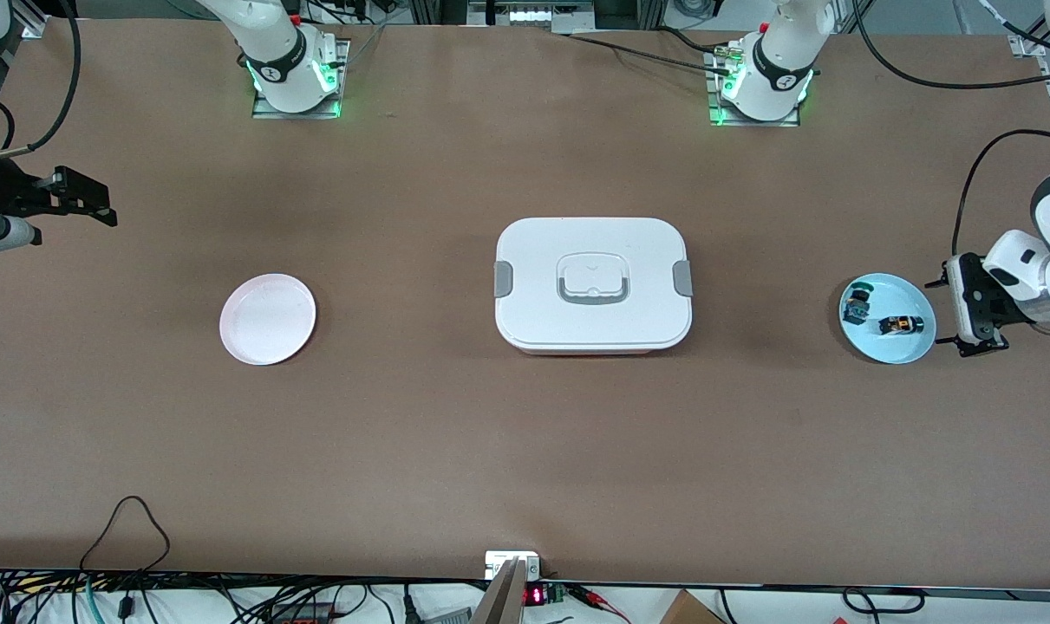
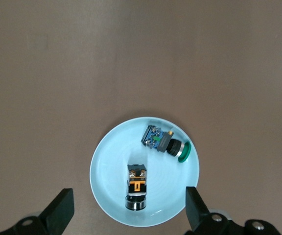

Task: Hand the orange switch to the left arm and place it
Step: 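Lower the switch onto the blue plate and open the left gripper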

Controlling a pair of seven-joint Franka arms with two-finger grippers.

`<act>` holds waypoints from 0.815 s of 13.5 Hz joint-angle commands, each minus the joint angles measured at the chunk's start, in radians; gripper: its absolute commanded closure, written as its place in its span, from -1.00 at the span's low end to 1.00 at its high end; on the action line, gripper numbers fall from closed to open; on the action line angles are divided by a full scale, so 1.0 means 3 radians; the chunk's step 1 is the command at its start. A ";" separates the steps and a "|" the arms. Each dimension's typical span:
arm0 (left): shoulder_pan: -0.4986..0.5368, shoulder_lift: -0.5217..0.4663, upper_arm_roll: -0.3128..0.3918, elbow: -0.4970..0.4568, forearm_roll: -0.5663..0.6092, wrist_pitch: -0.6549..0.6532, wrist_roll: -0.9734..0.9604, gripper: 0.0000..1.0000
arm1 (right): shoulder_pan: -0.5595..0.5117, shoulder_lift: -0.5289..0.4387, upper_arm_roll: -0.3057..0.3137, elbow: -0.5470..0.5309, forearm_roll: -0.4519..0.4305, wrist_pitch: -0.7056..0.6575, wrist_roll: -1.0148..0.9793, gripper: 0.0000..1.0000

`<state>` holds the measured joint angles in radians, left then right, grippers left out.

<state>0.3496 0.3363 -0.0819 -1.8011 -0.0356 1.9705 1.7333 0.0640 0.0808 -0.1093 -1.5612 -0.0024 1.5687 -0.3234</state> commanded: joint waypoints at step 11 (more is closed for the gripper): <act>-0.0873 -0.0763 0.0022 0.0302 -0.0009 -0.1260 -0.3146 -1.00 | -0.0019 -0.0024 0.0006 -0.0001 0.0008 -0.0003 -0.0047 -1.00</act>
<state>0.1242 0.1492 -0.0844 -1.7102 -0.0385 1.6403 0.9490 0.0639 0.0808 -0.1094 -1.5611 -0.0024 1.5687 -0.3237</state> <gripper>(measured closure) 0.000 0.000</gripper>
